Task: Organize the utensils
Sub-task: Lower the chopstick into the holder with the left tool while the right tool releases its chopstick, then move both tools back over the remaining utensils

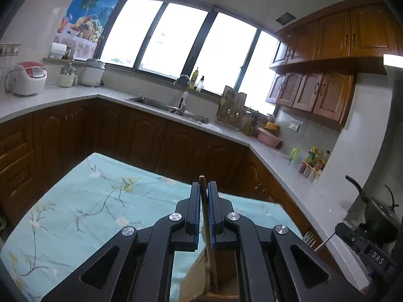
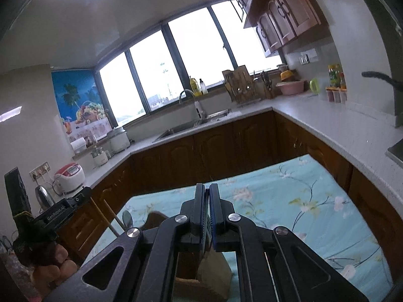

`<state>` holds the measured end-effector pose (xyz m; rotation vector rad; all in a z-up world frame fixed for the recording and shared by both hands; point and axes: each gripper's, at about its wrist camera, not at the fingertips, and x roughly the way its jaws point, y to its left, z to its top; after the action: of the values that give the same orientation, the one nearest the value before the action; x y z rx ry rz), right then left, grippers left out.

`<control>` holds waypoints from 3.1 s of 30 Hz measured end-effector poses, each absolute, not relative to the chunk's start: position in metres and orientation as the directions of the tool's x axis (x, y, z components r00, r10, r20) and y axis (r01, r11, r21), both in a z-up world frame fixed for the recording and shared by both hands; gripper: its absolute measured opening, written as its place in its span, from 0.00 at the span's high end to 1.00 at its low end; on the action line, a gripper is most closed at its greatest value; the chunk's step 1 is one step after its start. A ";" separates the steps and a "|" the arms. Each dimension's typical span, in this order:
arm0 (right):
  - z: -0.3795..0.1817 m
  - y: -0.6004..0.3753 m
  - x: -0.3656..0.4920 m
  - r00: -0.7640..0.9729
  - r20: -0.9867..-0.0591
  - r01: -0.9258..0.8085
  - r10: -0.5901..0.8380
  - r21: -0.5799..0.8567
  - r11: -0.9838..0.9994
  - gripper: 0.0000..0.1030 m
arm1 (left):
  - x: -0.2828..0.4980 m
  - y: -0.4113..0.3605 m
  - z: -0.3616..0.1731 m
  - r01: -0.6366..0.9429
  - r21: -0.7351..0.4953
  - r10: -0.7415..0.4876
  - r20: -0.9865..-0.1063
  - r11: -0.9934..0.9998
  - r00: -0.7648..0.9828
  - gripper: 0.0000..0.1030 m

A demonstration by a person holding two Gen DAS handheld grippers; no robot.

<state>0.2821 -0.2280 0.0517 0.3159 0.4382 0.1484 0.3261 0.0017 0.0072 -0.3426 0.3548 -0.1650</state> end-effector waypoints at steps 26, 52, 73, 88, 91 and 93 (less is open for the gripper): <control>0.040 -0.236 0.288 0.871 -0.429 -0.057 0.239 0.394 0.917 0.79 | 0.342 0.007 0.036 0.097 -0.328 -0.227 -0.387 0.940 0.894 0.71; 0.043 -0.240 0.219 0.876 -0.409 -0.055 0.256 0.443 0.895 0.04 | 0.252 0.016 0.044 0.059 -0.248 -0.159 -0.406 0.967 0.900 0.15; 0.021 -0.228 0.155 0.832 -0.498 -0.023 0.245 0.411 0.911 0.03 | 0.183 0.027 0.036 0.043 -0.226 -0.164 -0.548 0.973 0.821 0.13; -0.011 -0.228 0.130 0.779 -0.584 0.034 0.230 0.406 0.913 0.03 | 0.164 0.024 0.021 0.040 -0.222 -0.174 -0.627 0.974 0.759 0.13; -0.015 -0.226 0.127 0.771 -0.595 0.038 0.226 0.396 0.917 0.03 | 0.164 0.022 0.019 0.045 -0.225 -0.182 -0.636 0.973 0.750 0.13; -0.019 -0.225 0.127 0.761 -0.608 0.041 0.226 0.393 0.919 0.03 | 0.164 0.019 0.017 0.051 -0.221 -0.185 -0.642 0.974 0.744 0.13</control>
<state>0.1268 -0.2248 -0.0190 0.4016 0.7037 0.1040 0.1644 0.0194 0.0175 -0.1948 0.7213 -0.1297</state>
